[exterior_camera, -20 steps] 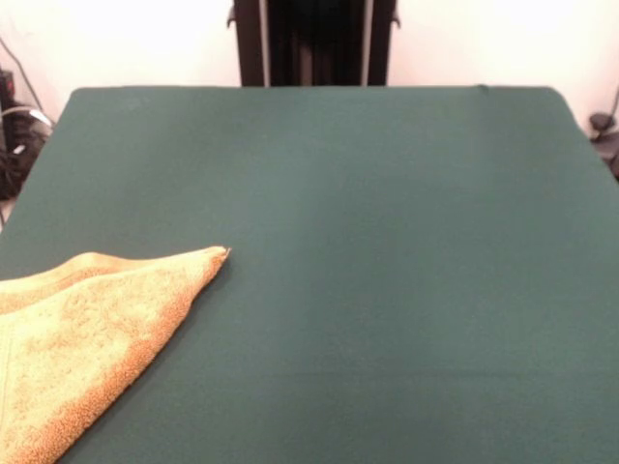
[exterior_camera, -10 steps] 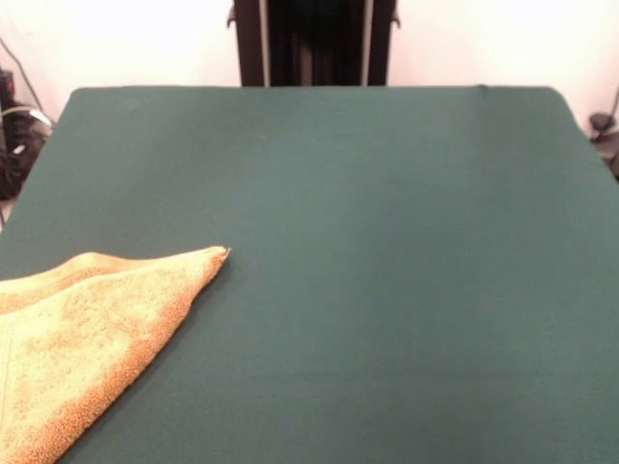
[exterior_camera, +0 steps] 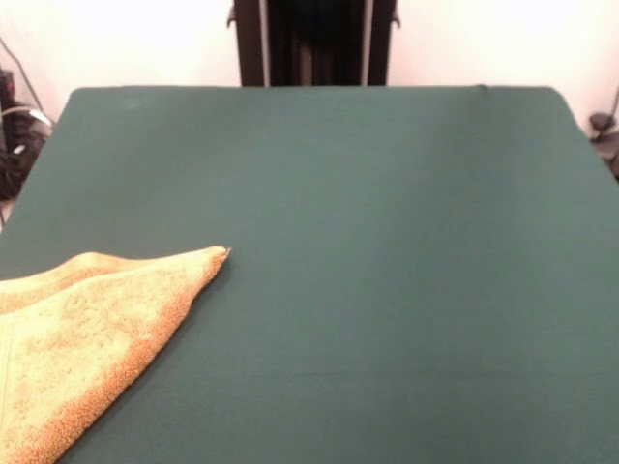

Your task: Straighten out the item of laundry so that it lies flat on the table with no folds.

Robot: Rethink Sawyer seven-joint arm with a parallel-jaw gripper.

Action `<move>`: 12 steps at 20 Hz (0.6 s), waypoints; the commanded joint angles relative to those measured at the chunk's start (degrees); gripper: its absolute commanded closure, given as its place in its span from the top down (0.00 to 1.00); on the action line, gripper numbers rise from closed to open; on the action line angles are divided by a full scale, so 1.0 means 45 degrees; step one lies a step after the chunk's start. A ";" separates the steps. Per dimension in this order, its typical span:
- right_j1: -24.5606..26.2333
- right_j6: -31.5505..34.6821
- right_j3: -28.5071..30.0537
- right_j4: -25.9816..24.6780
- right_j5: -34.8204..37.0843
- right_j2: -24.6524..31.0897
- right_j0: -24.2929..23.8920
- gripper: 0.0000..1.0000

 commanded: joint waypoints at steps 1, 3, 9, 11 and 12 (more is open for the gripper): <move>0.1571 -0.3044 0.1547 0.3993 -0.0742 -0.5741 -0.0801 0.00; 0.1683 -0.3550 0.1462 0.4839 -0.1046 -0.6382 -0.1013 0.00; 0.1863 -0.5145 0.1229 0.7967 -0.0909 -0.8921 -0.1780 0.00; 0.1934 -0.5634 0.1069 0.9386 -0.1067 -0.9802 -0.2041 0.00; 0.1970 -0.5837 0.0963 1.0106 -0.1051 -1.0150 -0.2148 0.00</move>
